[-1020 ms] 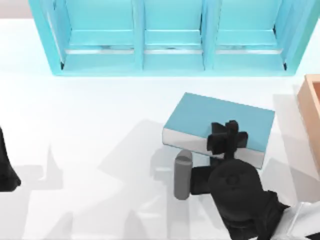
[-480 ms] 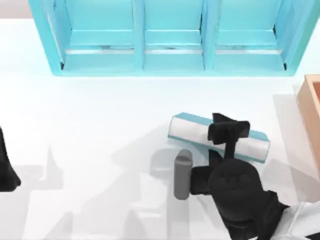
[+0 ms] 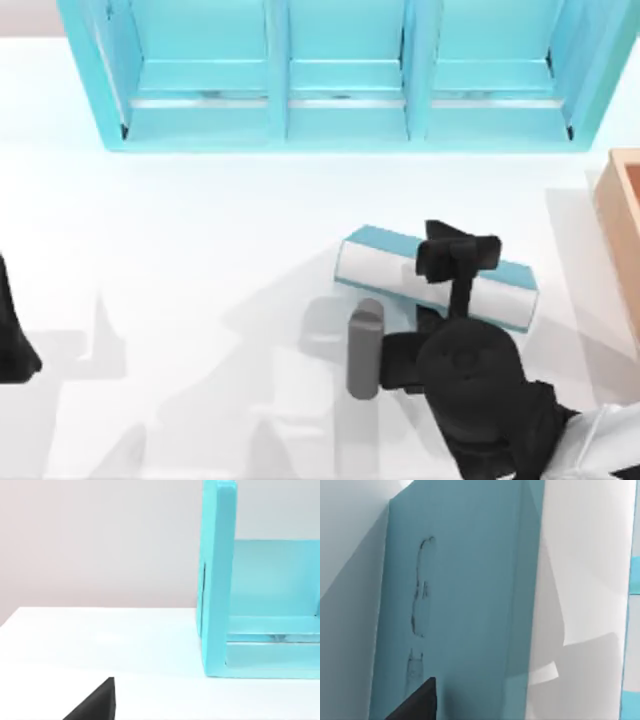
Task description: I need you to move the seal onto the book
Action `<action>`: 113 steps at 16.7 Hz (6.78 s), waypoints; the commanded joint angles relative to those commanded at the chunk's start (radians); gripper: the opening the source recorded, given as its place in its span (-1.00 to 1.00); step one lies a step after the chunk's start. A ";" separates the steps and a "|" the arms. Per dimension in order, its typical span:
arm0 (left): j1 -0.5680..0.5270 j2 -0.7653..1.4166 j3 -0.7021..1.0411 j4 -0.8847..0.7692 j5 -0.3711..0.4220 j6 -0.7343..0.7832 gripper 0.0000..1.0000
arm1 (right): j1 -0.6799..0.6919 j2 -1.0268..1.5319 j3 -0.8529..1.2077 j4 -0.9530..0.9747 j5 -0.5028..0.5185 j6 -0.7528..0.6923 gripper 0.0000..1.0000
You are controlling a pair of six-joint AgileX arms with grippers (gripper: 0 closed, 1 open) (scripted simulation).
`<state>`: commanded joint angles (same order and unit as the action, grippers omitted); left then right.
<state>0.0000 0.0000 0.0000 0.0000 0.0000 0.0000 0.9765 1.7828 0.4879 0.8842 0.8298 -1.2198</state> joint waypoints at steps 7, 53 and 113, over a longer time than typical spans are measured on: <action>0.000 0.000 0.000 0.000 0.000 0.000 1.00 | 0.198 -0.054 0.016 -0.290 0.142 0.238 1.00; 0.000 0.000 0.000 0.000 0.000 0.000 1.00 | -1.266 0.058 1.060 -2.154 -0.828 0.943 1.00; 0.000 0.000 0.000 0.000 0.000 0.000 1.00 | -0.832 0.038 1.236 -2.350 -0.824 1.379 -1.00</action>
<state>0.0000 0.0000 0.0000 0.0000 0.0000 0.0000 0.1448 1.8210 1.7242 -1.4653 0.0059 0.1588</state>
